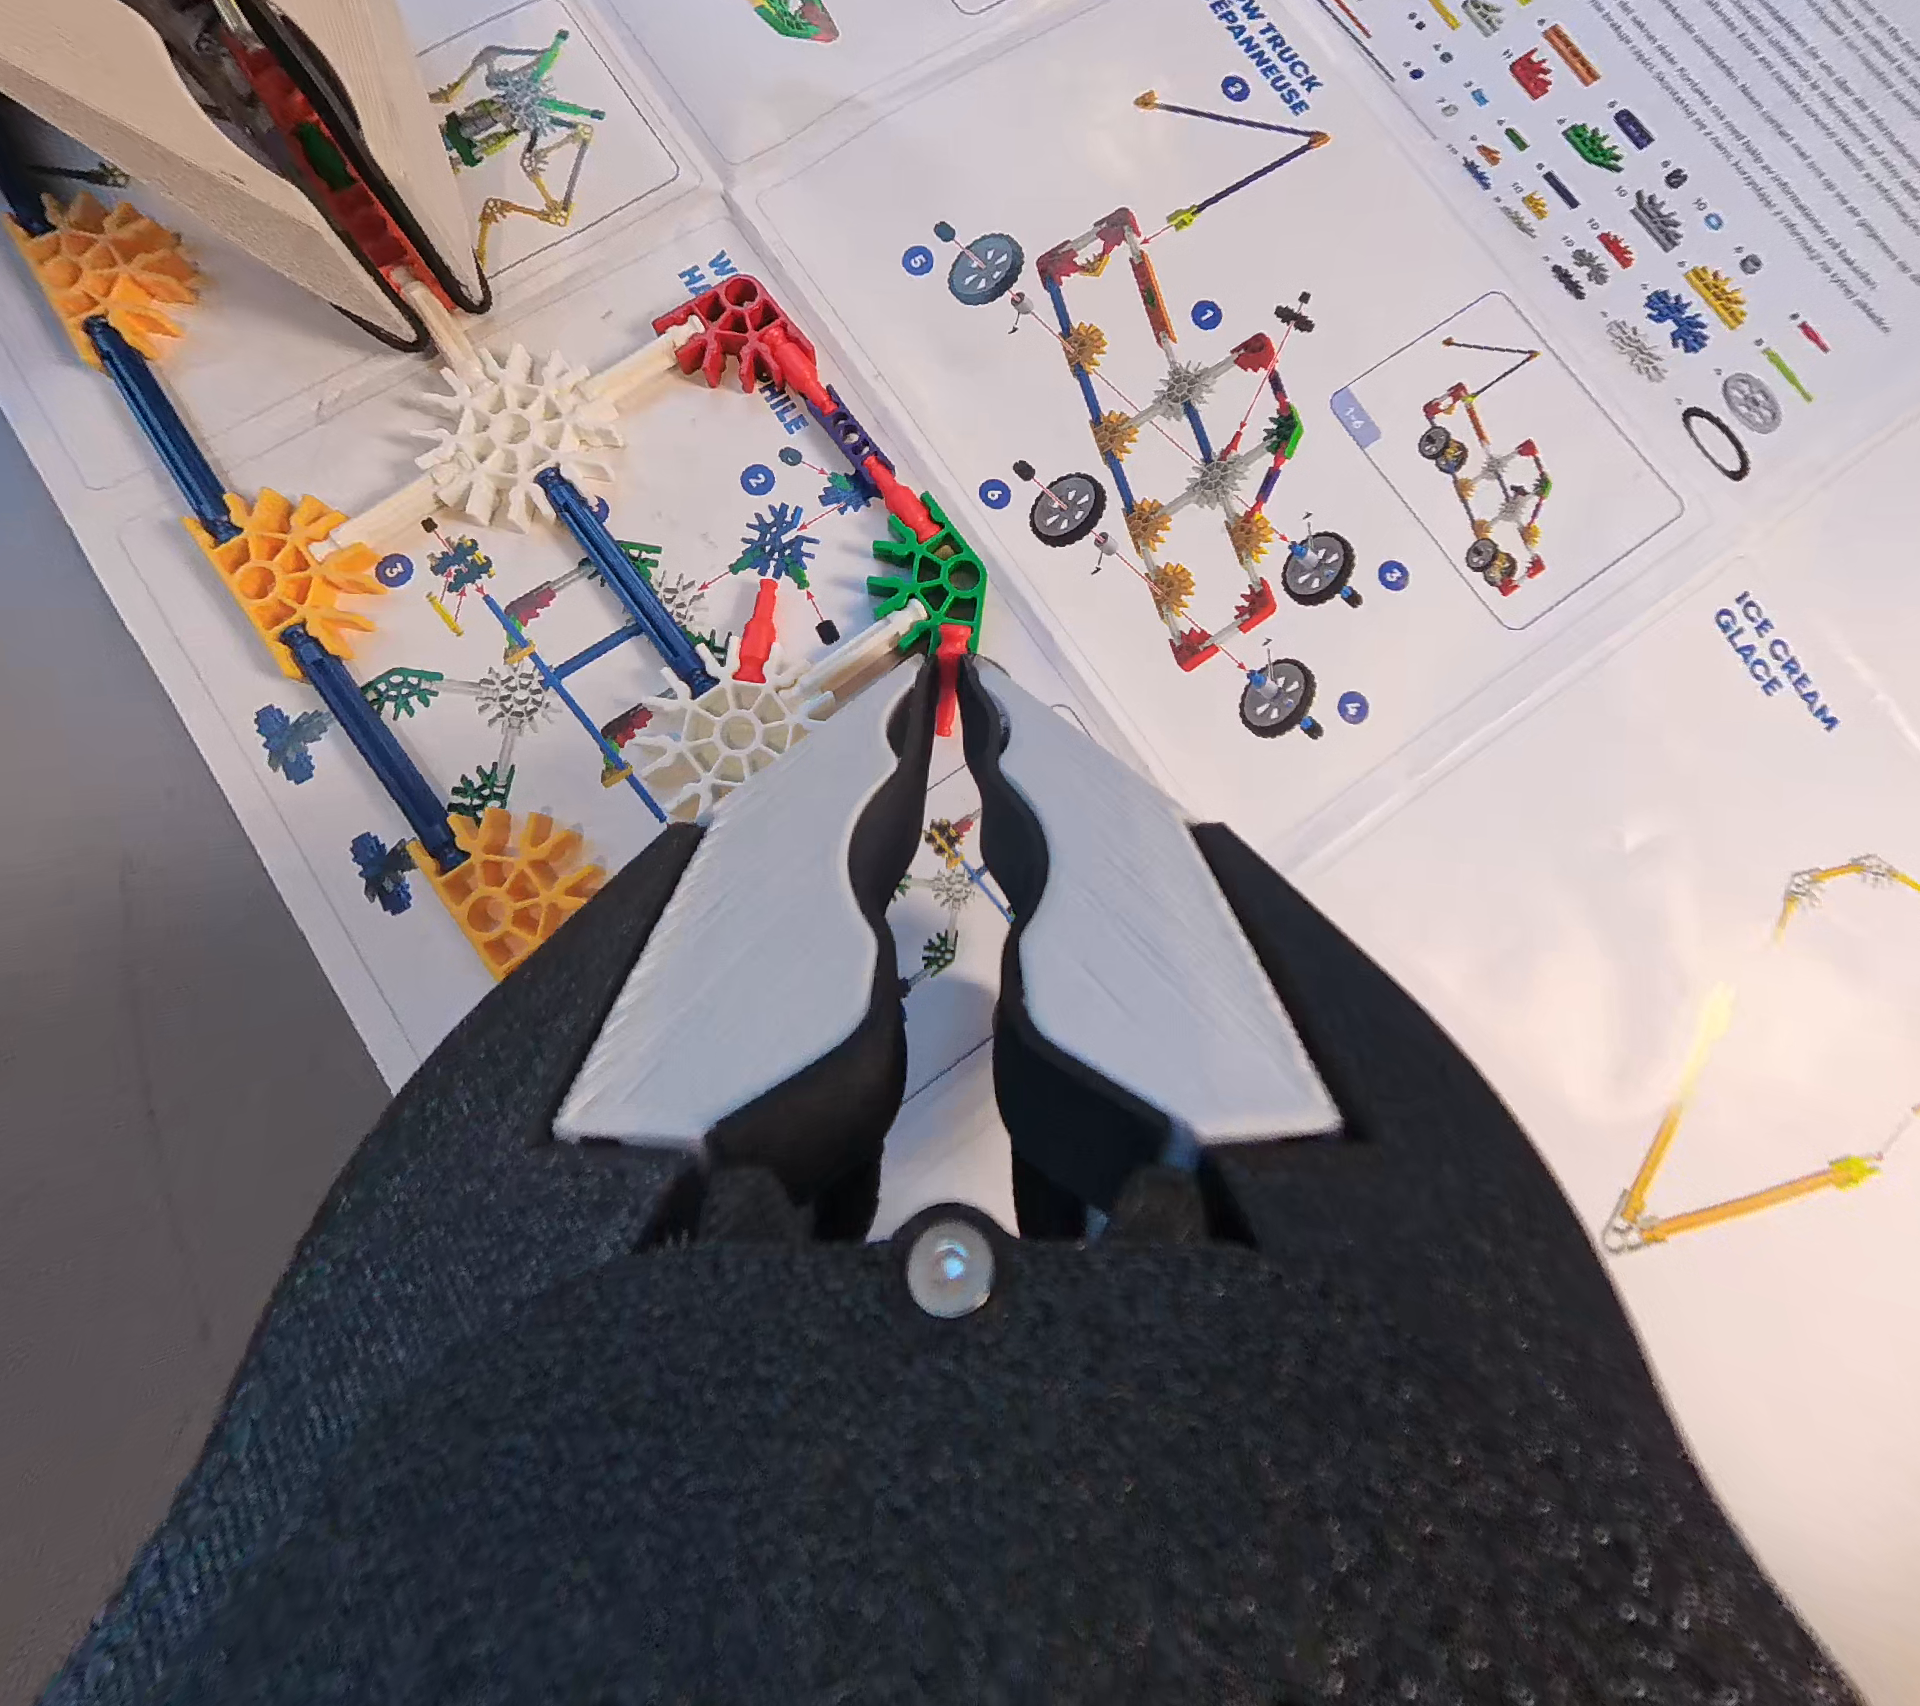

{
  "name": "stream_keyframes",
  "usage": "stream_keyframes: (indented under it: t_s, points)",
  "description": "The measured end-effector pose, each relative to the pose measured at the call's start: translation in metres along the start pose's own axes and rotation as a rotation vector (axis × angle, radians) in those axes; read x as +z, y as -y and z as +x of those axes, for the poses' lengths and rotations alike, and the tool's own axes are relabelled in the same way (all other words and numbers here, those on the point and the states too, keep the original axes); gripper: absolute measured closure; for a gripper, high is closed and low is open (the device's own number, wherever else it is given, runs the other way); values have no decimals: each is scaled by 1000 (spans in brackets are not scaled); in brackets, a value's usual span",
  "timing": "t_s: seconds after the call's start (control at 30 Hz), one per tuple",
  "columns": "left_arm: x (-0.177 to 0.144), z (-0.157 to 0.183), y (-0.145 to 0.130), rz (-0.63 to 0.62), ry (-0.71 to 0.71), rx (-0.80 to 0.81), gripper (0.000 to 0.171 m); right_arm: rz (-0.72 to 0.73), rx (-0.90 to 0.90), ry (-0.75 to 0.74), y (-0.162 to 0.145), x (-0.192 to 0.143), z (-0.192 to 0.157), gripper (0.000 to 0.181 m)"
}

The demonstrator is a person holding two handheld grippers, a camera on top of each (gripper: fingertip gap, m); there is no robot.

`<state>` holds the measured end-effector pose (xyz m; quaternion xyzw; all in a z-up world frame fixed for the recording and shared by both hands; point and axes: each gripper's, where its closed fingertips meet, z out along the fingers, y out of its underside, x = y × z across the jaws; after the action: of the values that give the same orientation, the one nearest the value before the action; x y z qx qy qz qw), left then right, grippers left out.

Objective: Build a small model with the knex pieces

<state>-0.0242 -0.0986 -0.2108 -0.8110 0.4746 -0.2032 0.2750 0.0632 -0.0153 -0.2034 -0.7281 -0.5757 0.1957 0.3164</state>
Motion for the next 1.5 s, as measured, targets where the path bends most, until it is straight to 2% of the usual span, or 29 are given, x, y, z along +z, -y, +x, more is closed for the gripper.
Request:
stream_keyframes:
  t_s: [0.37, 0.47, 0.67, 0.87, 1.17, 1.5]
  points:
    - [0, 0, 0, 4, -5, -1, 165, 13, 32, 30, 6, -2, -1, 176]
    - [0, 0, 0, 4, -5, -2, 165, 4, 13, 35, 11, -4, 2, 180]
    - [0, 0, 0, 5, -4, -1, 165, -98, -23, 78, 5, 5, 1, 181]
    - [0, 0, 0, 14, -17, -12, 165, -142, -25, 98, 7, 7, 1, 181]
    - [0, 0, 0, 27, -30, -30, 165, -261, 11, 187, 5, 7, 0, 181]
    - [0, -1, -1, 36, -36, -30, 166, -383, -50, 202, 3, 8, -1, 181]
